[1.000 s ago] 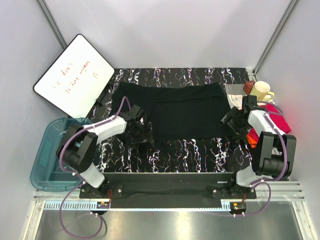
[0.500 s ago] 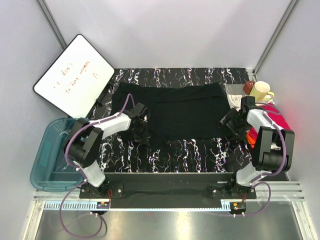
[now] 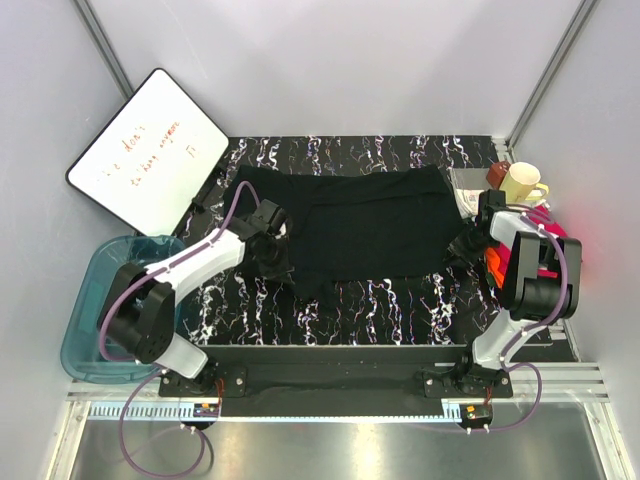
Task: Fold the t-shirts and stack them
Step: Grap the side of the flattened tshirt closest away from the robot with both arms
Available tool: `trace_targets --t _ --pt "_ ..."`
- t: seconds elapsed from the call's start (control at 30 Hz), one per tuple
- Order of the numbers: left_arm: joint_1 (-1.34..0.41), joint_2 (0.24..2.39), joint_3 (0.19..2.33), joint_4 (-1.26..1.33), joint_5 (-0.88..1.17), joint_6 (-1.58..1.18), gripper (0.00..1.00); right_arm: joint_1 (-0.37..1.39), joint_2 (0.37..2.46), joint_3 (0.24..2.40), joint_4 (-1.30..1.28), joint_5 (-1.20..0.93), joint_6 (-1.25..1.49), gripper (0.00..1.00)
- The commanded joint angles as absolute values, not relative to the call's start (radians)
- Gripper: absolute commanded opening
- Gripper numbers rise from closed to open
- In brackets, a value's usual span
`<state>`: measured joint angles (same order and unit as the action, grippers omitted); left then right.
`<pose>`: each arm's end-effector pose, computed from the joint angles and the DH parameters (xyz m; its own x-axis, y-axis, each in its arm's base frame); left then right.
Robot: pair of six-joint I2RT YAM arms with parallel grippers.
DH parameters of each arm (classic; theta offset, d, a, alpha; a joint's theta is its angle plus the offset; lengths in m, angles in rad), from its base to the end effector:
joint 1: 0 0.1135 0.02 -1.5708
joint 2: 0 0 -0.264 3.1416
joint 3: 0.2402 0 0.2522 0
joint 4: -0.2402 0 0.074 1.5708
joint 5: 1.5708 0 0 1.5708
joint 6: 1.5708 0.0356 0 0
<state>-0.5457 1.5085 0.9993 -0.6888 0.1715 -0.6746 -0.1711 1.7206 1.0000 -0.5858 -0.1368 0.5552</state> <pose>0.2417 -0.1539 0.2084 -0.9743 -0.1284 -0.1852 -0.0563 0.9344 -0.3516 0.3079 -0.0483 0.1525 -0.7379 0.6574 -0.1527 0.6149 0.7481 0.2496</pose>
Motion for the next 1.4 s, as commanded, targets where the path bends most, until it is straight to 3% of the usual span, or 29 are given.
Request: trace_targets --t 0.0,0.03,0.07,0.23,0.3,0.33,0.4,0.43,0.53,0.67,0.77,1.37 --pt "-0.551 1.454 0.98 -0.748 0.172 -0.68 0.0 -0.175 1.793 1.019 -0.479 -0.166 0.558 0.15" --pt "-0.551 1.448 0.974 -0.755 0.169 -0.68 0.0 -0.175 1.795 1.019 -0.473 -0.173 0.555 0.05" --pt "-0.551 1.44 0.968 -0.764 0.166 -0.677 0.0 -0.173 1.795 1.02 -0.465 -0.187 0.555 0.01" --pt "-0.551 1.417 0.945 -0.816 0.161 -0.669 0.24 -0.175 1.757 1.014 -0.465 -0.233 0.542 0.0" --pt "-0.549 1.423 0.953 -0.833 0.152 -0.663 0.25 -0.175 1.732 1.002 -0.469 -0.244 0.529 0.0" --pt "-0.551 1.436 0.959 -0.841 0.149 -0.655 0.32 -0.175 1.718 0.997 -0.472 -0.247 0.526 0.0" --pt "-0.549 1.451 0.971 -0.848 0.164 -0.646 0.29 -0.175 1.712 0.988 -0.479 -0.25 0.514 0.0" --pt "-0.551 1.462 0.974 -0.848 0.166 -0.644 0.17 -0.175 1.707 0.985 -0.483 -0.252 0.509 0.0" --pt "-0.551 1.488 0.98 -0.845 0.184 -0.635 0.2 -0.175 1.703 0.976 -0.488 -0.252 0.5 0.0" --pt "-0.557 1.523 0.973 -0.831 0.235 -0.614 0.54 -0.175 1.709 0.973 -0.489 -0.255 0.492 0.0" --pt "-0.575 1.522 0.972 -0.819 0.241 -0.609 0.59 -0.175 1.718 0.979 -0.488 -0.261 0.491 0.0" --pt "-0.675 1.693 1.052 -0.701 0.175 -0.657 0.58 -0.175 1.73 1.008 -0.489 -0.298 0.486 0.0"
